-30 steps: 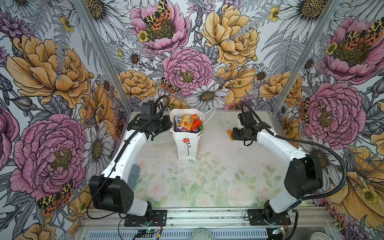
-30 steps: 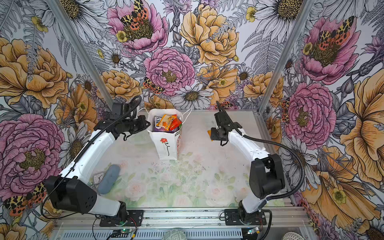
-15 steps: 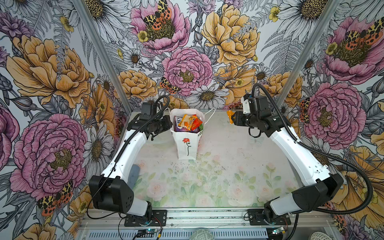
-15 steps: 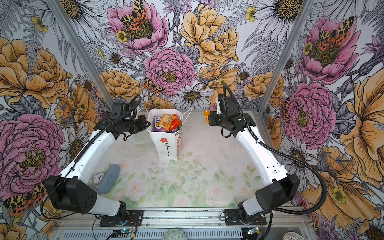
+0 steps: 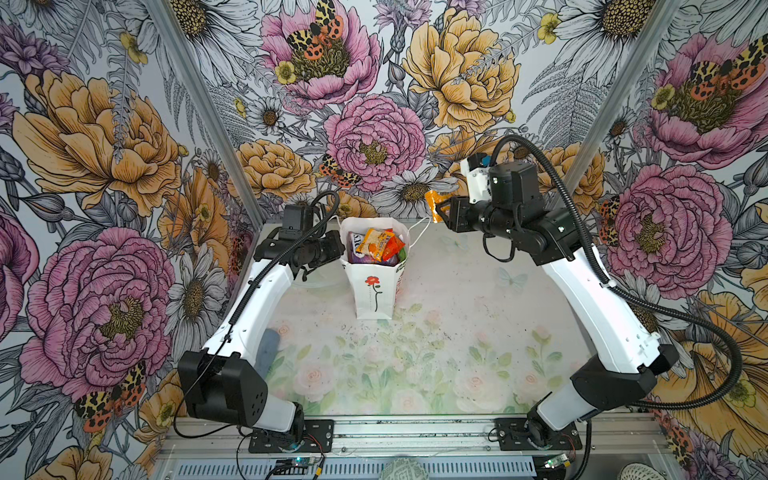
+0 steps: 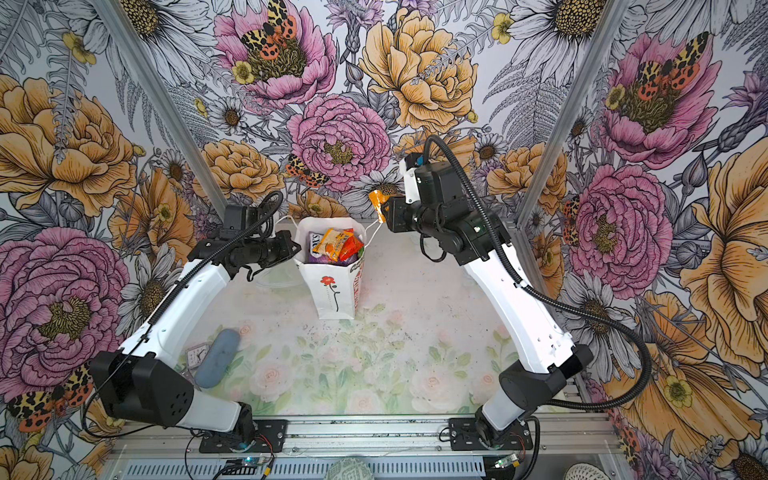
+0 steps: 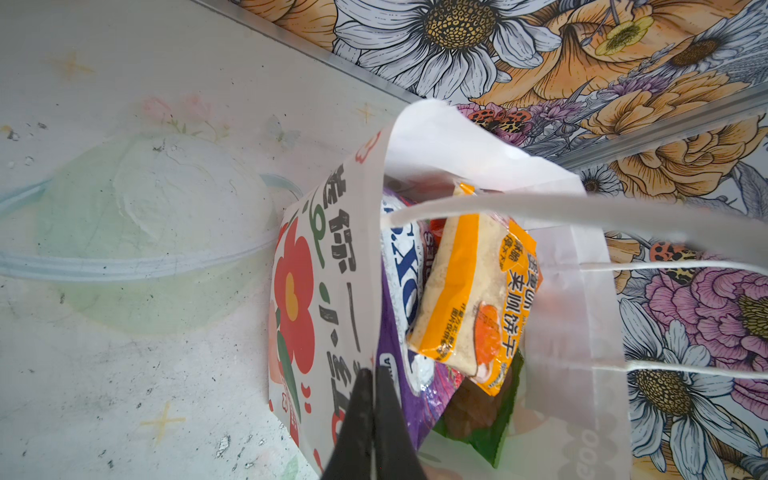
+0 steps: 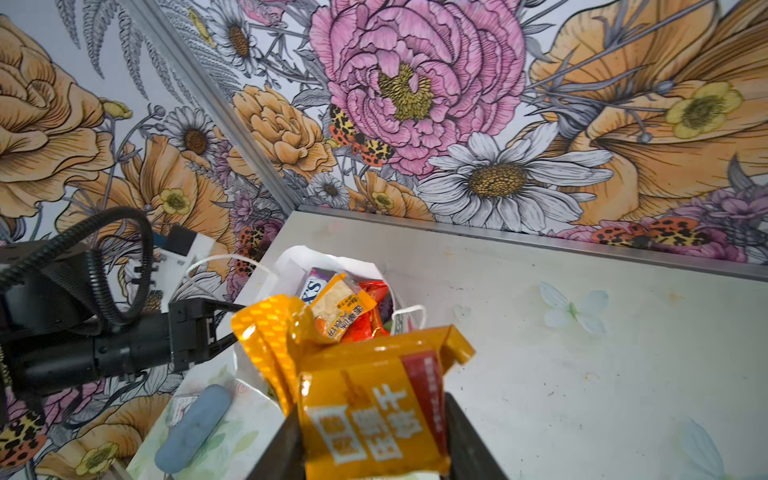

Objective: Place the snacks into the paper bag
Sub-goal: 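Lift the orange snack with the right gripper and carry it over the bag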

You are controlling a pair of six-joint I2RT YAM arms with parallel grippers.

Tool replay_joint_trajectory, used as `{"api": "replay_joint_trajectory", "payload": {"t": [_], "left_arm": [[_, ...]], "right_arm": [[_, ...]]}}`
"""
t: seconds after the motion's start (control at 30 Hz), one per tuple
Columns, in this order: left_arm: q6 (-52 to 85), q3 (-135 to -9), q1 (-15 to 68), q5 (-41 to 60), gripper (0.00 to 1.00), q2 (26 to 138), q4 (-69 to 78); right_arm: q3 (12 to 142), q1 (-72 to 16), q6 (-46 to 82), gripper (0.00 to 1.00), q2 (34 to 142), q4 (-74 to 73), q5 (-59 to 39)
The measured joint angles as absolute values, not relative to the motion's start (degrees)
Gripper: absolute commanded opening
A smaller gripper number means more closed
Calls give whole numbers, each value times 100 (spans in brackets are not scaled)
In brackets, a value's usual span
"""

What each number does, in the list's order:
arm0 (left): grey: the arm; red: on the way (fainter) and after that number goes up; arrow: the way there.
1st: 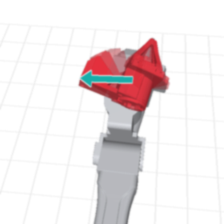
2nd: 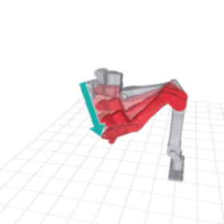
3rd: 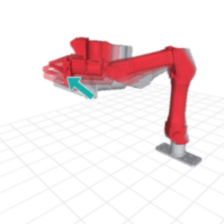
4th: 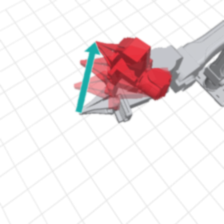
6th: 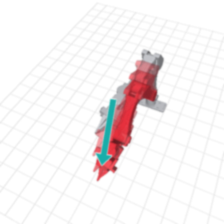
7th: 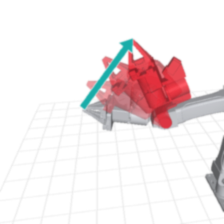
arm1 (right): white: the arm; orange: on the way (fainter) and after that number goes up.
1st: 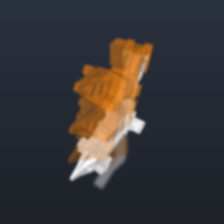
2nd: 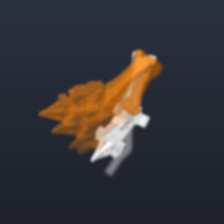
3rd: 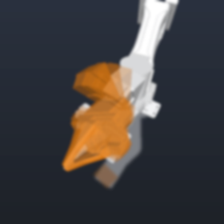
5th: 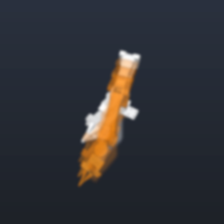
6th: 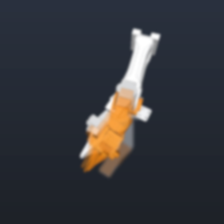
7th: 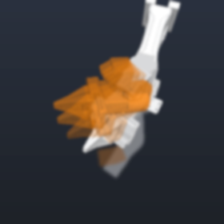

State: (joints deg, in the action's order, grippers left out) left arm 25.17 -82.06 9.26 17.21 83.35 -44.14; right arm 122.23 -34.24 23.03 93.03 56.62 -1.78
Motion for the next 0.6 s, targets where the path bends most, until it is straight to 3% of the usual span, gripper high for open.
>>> {"api": "replay_joint_trajectory", "payload": {"t": [0.27, 0.6], "left_arm": [[2517, -8206, 926, 1721, 4, 8335, -4414], [2517, -8206, 926, 1723, 4, 8335, -4412]], "right_arm": [[13266, -4169, 2241, 27, 10508, 5990, -183], [14400, -4499, 2200, 27, 11797, 6602, 51]]}}
